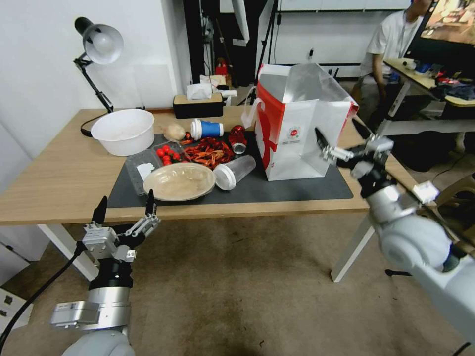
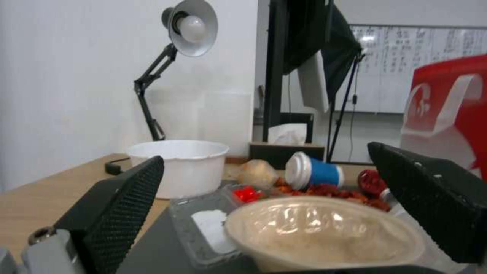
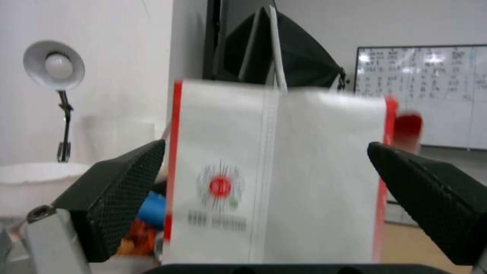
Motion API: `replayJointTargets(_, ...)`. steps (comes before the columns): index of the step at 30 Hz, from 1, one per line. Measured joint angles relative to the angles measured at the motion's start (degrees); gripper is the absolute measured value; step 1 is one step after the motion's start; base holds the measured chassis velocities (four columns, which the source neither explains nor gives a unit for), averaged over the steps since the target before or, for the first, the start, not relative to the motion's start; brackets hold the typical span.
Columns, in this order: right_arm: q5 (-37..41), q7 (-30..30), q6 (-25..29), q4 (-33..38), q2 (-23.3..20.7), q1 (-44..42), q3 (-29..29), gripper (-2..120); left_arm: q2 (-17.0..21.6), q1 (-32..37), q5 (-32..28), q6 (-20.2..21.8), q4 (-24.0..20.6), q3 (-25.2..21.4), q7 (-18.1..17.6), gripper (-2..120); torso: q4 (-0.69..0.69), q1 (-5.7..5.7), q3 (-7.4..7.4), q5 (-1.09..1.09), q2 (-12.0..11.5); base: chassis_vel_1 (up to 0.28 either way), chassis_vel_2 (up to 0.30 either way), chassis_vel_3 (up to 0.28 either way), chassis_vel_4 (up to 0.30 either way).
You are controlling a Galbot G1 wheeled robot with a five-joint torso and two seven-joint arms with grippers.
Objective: Pick up the food delivery bag from the floor and place it on the table.
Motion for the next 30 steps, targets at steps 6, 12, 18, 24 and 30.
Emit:
replayJointTargets(6, -6.9, 0.3, 4.0, 0.5, 6.7, -13.2, 4.5, 100, 1.2, 0.5, 1.5, -1.9, 2.4, -0.8, 1.8, 100, 0.02, 0.0, -0.01, -0.02, 0.0, 0.0, 0.0, 0.0, 0.0)
replayJointTargets(12, -8.5, -1.3, 5.7, 0.0, 12.5, -18.5, 4.5, 100, 2.0, 0.7, 2.1, -2.3, 4.4, -1.0, 3.4, 100, 0.01, 0.0, 0.0, -0.03, 0.0, 0.0, 0.0, 0.0, 0.0)
replayJointTargets(18, -10.1, -2.2, 5.6, -1.0, 18.0, -21.0, 3.3, 100, 2.4, -0.1, 2.6, -3.2, 8.4, -1.1, 4.8, 100, 0.02, 0.0, 0.0, -0.01, 0.0, 0.0, 0.0, 0.0, 0.0)
replayJointTargets(24, -11.2, -2.4, 4.9, -1.2, 21.2, -23.2, 3.1, 100, 4.2, -0.9, 1.7, -4.4, 12.4, -1.1, 5.4, 100, 0.02, 0.01, 0.0, -0.03, 0.0, 0.0, 0.0, 0.0, 0.0)
replayJointTargets(30, -11.7, -3.0, 4.8, -1.2, 22.3, -24.1, 3.3, 100, 4.5, -1.0, 1.5, -5.2, 13.3, -1.2, 5.1, 100, 0.01, 0.0, 0.0, -0.01, 0.0, 0.0, 0.0, 0.0, 0.0)
